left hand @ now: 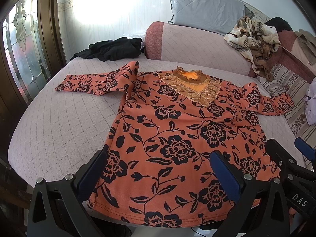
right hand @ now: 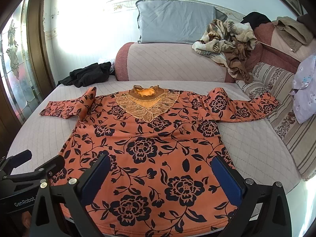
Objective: Fold small clothes
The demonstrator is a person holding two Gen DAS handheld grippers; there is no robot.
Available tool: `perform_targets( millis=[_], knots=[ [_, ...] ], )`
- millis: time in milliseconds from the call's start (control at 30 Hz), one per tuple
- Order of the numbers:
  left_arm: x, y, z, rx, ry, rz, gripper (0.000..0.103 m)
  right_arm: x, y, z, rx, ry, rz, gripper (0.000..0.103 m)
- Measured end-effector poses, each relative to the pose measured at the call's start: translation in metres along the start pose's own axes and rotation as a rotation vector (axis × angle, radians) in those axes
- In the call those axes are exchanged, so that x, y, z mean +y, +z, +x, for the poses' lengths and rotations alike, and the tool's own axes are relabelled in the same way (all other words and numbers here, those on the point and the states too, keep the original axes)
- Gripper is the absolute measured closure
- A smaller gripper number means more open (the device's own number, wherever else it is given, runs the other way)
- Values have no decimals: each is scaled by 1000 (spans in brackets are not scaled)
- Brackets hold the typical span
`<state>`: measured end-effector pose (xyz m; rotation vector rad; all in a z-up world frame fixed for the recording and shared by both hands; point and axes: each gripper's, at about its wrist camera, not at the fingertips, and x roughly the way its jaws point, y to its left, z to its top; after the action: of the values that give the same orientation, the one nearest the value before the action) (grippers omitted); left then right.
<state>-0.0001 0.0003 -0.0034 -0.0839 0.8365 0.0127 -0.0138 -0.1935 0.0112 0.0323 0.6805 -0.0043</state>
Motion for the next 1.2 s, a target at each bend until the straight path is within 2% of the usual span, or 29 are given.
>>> perform_targets(
  millis=[467, 533, 600, 667, 800, 867, 933, 1067, 1200],
  knots=[
    [7, 1, 7, -21, 7, 16, 0, -2, -2, 8, 14, 18, 2, 0],
    [23, 5, 12, -18, 0, -13, 0, -12, -1, 10, 15, 50, 16, 0],
    [48, 13, 22, 5, -24, -89, 0, -31, 1, 11, 12, 89, 63, 0],
    [80, 21, 33, 25, -6, -168, 0, -63, 3, 17, 14, 124, 141, 0],
    [145, 36, 61, 8, 109, -294, 0, -149, 8, 40, 28, 173, 342, 0],
    [172, 41, 76, 1, 165, -338, 0, -199, 8, 61, 63, 201, 475, 0],
    [192, 43, 92, 37, 215, -369, 0, -252, 3, 86, 95, 223, 633, 0],
    [221, 52, 110, 42, 300, -446, 0, -344, -2, 127, 101, 200, 893, 2],
    [239, 67, 131, 11, 359, -511, 0, -404, 16, 162, 59, 145, 989, 9]
  ],
)
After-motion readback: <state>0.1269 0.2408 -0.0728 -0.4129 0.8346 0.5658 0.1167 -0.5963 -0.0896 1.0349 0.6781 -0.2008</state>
